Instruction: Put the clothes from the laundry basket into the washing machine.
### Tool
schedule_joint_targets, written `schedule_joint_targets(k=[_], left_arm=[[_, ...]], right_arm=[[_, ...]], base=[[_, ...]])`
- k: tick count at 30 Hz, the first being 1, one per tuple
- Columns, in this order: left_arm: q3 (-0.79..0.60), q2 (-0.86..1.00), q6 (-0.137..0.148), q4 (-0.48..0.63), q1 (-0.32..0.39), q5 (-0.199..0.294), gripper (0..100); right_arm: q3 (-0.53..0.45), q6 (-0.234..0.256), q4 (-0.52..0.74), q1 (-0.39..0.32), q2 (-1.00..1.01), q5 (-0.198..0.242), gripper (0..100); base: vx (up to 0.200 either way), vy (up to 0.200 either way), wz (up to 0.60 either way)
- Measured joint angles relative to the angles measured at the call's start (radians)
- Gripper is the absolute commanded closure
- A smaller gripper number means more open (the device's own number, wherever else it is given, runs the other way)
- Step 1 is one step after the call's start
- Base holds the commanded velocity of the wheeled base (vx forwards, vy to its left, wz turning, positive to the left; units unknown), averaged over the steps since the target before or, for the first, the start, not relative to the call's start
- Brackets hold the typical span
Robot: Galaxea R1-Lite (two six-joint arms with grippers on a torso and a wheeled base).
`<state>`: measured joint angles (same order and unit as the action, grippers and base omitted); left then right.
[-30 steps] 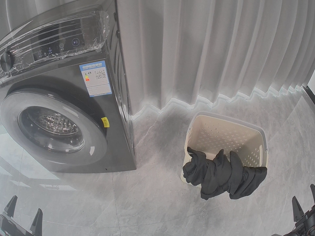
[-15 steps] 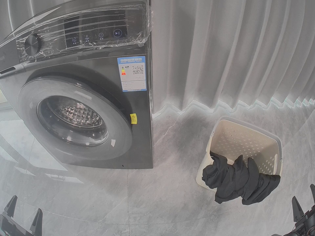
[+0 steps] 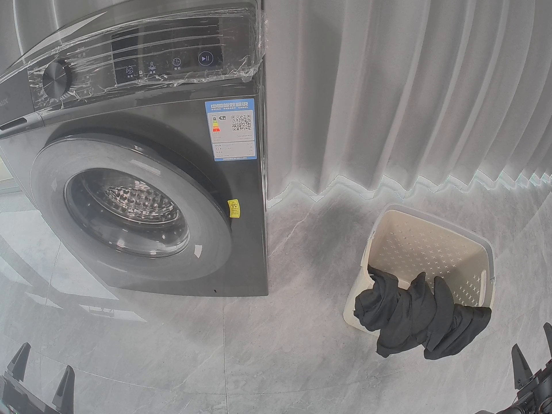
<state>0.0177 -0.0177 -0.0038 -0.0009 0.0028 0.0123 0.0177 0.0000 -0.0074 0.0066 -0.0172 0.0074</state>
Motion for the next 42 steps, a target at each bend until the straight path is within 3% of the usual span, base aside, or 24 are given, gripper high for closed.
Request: schedule_joint_targets(k=[10, 19, 31, 42], left_arm=[[0.000, 0.000, -0.002, 0.000, 0.000, 0.000, 0], [0.000, 0.000, -0.008, -0.001, 0.000, 0.003, 0], [0.000, 0.000, -0.004, 0.000, -0.001, 0.000, 0], [0.000, 0.000, -0.007, -0.001, 0.000, 0.001, 0]], right_arm=[[0.000, -0.001, 0.000, 0.000, 0.000, 0.000, 0], [0.000, -0.001, 0.000, 0.000, 0.000, 0.000, 0], [0.000, -0.001, 0.000, 0.000, 0.000, 0.000, 0], [0.000, -0.002, 0.000, 0.001, 0.000, 0.000, 0]], base=[[0.000, 0.000, 0.00], [0.000, 0.200, 0.00], [0.000, 0.000, 0.00], [0.000, 0.200, 0.00]])
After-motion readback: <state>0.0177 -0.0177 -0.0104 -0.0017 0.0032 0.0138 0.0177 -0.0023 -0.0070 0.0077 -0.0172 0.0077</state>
